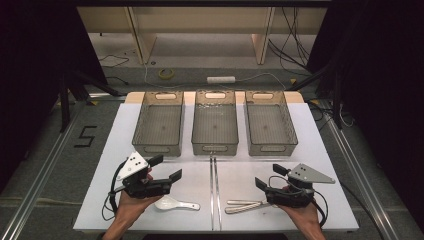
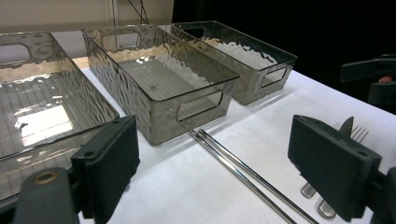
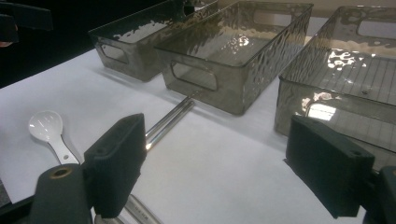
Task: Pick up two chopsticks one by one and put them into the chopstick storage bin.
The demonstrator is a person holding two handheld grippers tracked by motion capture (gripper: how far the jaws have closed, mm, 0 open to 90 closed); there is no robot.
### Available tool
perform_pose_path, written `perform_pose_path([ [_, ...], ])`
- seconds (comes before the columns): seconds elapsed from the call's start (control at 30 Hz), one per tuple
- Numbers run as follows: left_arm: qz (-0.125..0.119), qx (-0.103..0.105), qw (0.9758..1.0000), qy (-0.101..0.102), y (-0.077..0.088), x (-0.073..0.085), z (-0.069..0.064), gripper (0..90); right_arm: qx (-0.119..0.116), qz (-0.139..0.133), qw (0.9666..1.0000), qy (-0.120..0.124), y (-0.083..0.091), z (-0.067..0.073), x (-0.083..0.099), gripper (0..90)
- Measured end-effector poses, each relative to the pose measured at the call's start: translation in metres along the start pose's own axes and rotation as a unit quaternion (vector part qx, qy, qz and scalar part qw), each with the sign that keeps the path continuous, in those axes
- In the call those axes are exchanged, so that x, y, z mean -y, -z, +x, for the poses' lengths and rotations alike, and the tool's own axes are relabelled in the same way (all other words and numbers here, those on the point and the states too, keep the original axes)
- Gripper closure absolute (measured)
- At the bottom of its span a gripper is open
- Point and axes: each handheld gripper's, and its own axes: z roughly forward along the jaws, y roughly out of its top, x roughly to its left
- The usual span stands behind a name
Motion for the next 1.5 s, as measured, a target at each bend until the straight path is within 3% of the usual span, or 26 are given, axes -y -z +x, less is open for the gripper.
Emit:
perform_pose_path([
  [0.5, 0.000, -0.002, 1.0000, 0.002, 0.000, 0.000, 0.001, 15.8, -0.002, 0.034, 0.9993, 0.013, -0.004, 0.002, -0.004, 25.2],
  [0.77, -0.001, -0.005, 1.0000, 0.001, 0.000, 0.000, 0.001, 15.8, -0.010, 0.084, 0.9958, 0.035, -0.013, 0.009, -0.022, 27.5],
  [0.9, -0.003, -0.005, 1.0000, 0.002, 0.001, 0.000, 0.001, 15.8, -0.015, 0.117, 0.9922, 0.040, -0.025, 0.018, -0.033, 28.5],
  [1.17, -0.003, -0.005, 1.0000, 0.001, 0.001, -0.001, 0.001, 15.8, -0.024, 0.179, 0.9815, 0.063, -0.052, 0.039, -0.049, 30.3],
  [1.5, -0.004, -0.005, 1.0000, 0.000, 0.001, -0.001, 0.001, 15.8, -0.046, 0.270, 0.9584, 0.079, -0.097, 0.055, -0.052, 34.5],
])
